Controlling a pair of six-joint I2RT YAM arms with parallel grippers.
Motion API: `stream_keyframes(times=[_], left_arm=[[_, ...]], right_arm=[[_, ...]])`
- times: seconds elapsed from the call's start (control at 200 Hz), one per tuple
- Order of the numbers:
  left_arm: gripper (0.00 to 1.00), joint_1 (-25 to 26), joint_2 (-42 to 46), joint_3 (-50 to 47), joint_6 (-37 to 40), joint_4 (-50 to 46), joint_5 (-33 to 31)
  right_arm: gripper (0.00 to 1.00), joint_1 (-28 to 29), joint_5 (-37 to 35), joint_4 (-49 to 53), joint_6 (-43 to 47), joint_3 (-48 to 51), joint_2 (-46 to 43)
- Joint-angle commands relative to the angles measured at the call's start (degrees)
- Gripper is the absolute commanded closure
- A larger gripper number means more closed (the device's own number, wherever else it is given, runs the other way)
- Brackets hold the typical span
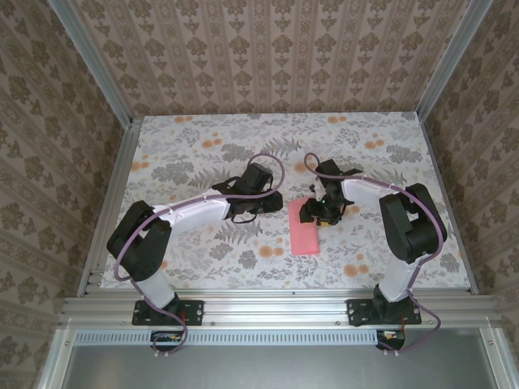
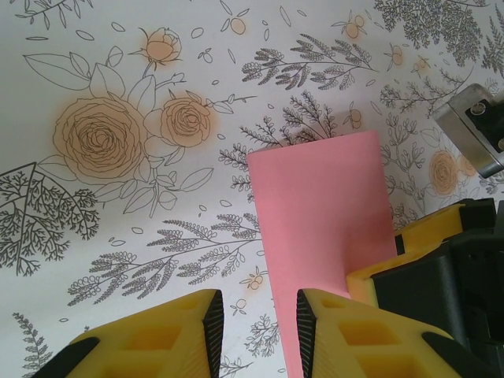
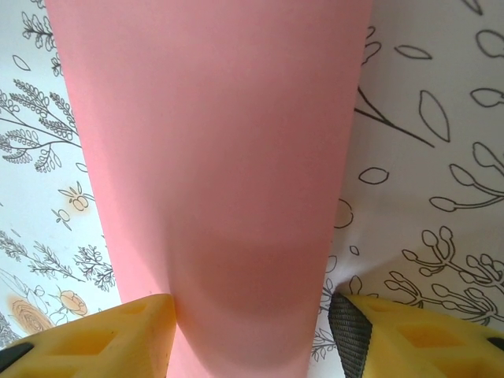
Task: Fold a paper plane with a square sheet of paper (pick it up from the middle)
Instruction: Fold the square sheet of paper in half at the center of the table, then hold the square sheet of paper at the center of the table.
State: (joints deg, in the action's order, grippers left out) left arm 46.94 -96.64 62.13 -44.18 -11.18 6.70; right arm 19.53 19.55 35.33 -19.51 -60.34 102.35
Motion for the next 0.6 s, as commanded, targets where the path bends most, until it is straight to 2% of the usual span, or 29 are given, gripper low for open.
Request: stream_keyframes(times=[0.0,0.33,0.495,0.595], left_arm=[[0.67,0.7,-0.6,0.7,0.6,-0.3,1.0],[0.68,1.5,-1.2,0.9,0.6,-1.1,1.3],[0.73,2.4,-2.6,1.4,-0.5,-1.0,2.4],[0.81,3.3,-4.4,2.6,-1.4,-1.0,3.5]], right_arm=[[0.41,0.9,-3.8,1.0,-0.5,0.8,3.0],[0.41,1.0,-6.5,1.8,-1.0,0.9,3.7],[0.41,1.0,-7.2,1.9,-0.9,1.1,3.8],[0.41,1.0,-7.4,1.7,-1.0,1.4,3.9]])
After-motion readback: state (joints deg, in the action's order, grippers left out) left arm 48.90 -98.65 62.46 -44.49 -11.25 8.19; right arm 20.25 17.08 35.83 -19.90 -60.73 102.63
